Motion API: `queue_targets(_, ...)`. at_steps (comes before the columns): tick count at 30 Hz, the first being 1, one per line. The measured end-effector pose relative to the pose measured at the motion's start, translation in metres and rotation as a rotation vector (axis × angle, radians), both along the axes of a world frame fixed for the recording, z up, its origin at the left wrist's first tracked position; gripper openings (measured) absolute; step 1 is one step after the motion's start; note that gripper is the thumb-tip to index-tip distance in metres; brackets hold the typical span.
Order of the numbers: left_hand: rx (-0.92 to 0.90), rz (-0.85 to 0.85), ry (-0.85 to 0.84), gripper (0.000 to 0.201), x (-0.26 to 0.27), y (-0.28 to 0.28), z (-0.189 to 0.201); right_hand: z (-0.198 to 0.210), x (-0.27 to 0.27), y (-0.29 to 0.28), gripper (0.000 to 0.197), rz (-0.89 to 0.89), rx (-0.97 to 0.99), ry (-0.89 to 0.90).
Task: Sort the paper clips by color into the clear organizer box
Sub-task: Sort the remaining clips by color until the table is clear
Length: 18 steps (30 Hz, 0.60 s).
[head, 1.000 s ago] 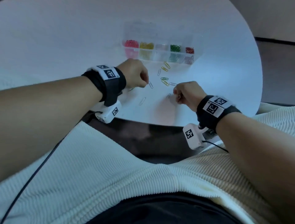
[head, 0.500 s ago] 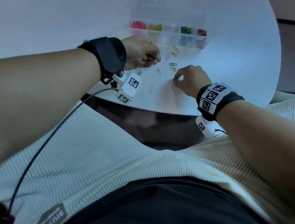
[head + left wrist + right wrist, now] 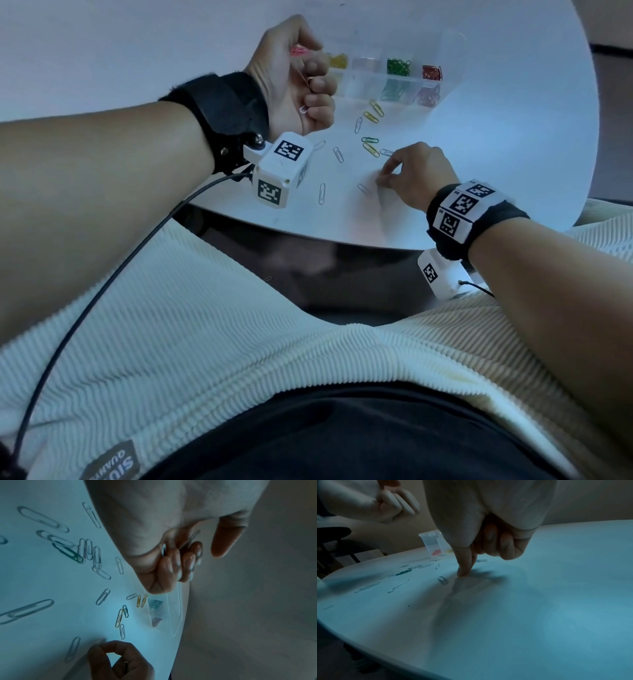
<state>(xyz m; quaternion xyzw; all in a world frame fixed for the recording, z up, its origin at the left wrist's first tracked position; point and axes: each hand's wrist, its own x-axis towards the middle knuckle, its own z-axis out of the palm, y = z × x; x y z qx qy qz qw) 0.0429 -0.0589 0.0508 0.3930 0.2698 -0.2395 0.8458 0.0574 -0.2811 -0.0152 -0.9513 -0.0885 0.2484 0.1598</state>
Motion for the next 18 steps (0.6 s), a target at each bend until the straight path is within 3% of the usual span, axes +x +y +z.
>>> queue_targets(4,0.139,-0.055,0.047,0.043,0.007,0.004,-0.008,0.003,0.001,0.0,0.014,-0.027,0.045,-0.055)
queue_targets(7,0.484,-0.158,0.006,0.027,0.002,0.001,-0.014,0.01,0.004,0.0,0.019,0.007,0.05,-0.058)
queue_targets(10,0.992,-0.488,-0.166,0.021,-0.012,-0.002,-0.021,0.011,-0.001,0.006,0.028,0.096,-0.01,0.009)
queue_targets(13,1.302,-0.873,-0.224,0.015,-0.027,0.003,-0.028,0.008,-0.007,0.017,0.02,0.139,-0.077,0.035)
queue_targets(16,1.502,-1.006,-0.248,0.019,-0.033,0.011,-0.026,0.008,-0.006,0.026,0.013,0.132,-0.11,0.042)
queue_targets(18,1.558,-1.063,-0.229,0.022,-0.033,0.013,-0.023,0.007,-0.006,0.03,0.021,0.121,-0.132,0.078)
